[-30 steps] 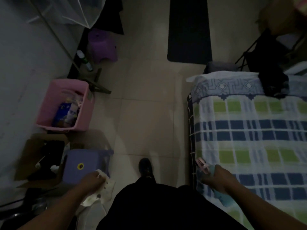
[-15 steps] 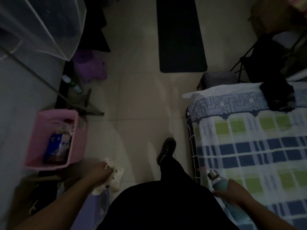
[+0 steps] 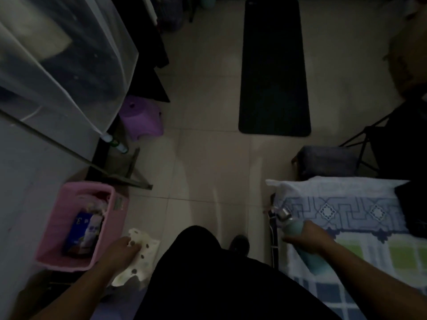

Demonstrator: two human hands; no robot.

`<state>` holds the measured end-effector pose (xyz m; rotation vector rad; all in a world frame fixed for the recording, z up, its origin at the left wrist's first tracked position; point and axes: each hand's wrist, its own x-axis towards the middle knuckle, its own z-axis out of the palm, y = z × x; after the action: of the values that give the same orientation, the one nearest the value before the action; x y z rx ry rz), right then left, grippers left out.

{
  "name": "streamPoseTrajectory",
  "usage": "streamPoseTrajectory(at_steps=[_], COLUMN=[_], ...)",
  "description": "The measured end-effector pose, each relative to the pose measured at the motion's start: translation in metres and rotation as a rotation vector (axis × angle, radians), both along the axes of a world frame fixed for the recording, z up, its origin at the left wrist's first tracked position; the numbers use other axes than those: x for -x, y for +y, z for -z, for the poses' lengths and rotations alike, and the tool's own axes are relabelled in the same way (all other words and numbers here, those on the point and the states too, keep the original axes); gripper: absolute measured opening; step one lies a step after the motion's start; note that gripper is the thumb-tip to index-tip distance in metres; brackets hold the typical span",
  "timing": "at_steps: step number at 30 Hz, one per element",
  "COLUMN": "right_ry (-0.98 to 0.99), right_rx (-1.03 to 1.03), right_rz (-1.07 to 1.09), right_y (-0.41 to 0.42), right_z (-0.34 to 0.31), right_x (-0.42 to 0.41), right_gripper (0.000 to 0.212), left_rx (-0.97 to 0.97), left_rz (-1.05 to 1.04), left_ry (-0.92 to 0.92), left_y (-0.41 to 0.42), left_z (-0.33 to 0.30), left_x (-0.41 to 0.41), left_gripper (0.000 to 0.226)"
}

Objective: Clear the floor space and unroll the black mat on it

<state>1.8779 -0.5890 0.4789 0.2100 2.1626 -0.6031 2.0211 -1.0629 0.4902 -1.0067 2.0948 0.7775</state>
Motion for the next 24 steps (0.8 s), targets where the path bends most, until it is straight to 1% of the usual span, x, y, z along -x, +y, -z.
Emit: streamPoseTrajectory(at_steps=[3, 4, 7, 9, 11, 12, 13, 15, 16, 19, 21, 22, 23, 24], right_ry=[0.000, 0.002, 0.026, -0.022, -0.064, -0.087, -0.114, -0.170, -0.165, -0.154, -0.184, -0.202, -0.220, -0.215], right_rx=[0.024, 0.026, 0.019, -0.020, -0.099, -0.135, -0.148, -0.140, -0.116, -0.136, -0.123, -0.097, -0.081, -0.094], right_rz=[-0.088, -0.096, -0.048, -0.022, 0.015, 0.035, 0.035, -0.009, 0.008, 0.085, 0.076, 0.068, 0.071, 0.072], right_y=[-0.024, -0.033, -0.055, -0.066, -0.075, -0.078, -0.081, -0.085, -0.087, -0.090, -0.097, -0.102, -0.106, -0.110], right_z=[-0.004, -0.003, 0.004, 0.011, 0.018, 0.019, 0.018, 0.014, 0.012, 0.014, 0.015, 0.015, 0.014, 0.014], right_x=[0.065, 0.083, 0.133, 0.160, 0.183, 0.193, 0.205, 0.226, 0.235, 0.262, 0.284, 0.298, 0.314, 0.328], right_gripper=[0.007, 0.005, 0.017, 0.020, 0.037, 0.046, 0.049, 0.043, 0.041, 0.042, 0.037, 0.035, 0.030, 0.020], left_rx=[-0.037, -0.046, -0.072, -0.091, -0.121, -0.140, -0.151, -0.148, -0.152, -0.154, -0.166, -0.168, -0.168, -0.165], left_rz=[-0.045, -0.060, -0.041, -0.042, -0.036, -0.028, 0.003, 0.037, 0.030, 0.031, 0.072, 0.086, 0.104, 0.129], left_ry=[-0.042, -0.059, -0.112, -0.138, -0.122, -0.115, -0.100, -0.061, -0.025, 0.091, 0.123, 0.123, 0.113, 0.092], left_y=[-0.015, -0.019, -0.035, -0.047, -0.062, -0.070, -0.078, -0.090, -0.095, -0.107, -0.112, -0.113, -0.113, -0.115], left_z=[0.010, 0.014, 0.031, 0.038, 0.036, 0.031, 0.026, 0.017, 0.012, 0.005, 0.002, 0.002, 0.004, 0.008], left_x=[0.030, 0.043, 0.082, 0.117, 0.162, 0.187, 0.213, 0.267, 0.296, 0.380, 0.429, 0.451, 0.471, 0.490], left_gripper=[0.036, 0.036, 0.036, 0.034, 0.027, 0.020, 0.015, 0.020, 0.021, 0.007, 0.024, 0.028, 0.029, 0.026])
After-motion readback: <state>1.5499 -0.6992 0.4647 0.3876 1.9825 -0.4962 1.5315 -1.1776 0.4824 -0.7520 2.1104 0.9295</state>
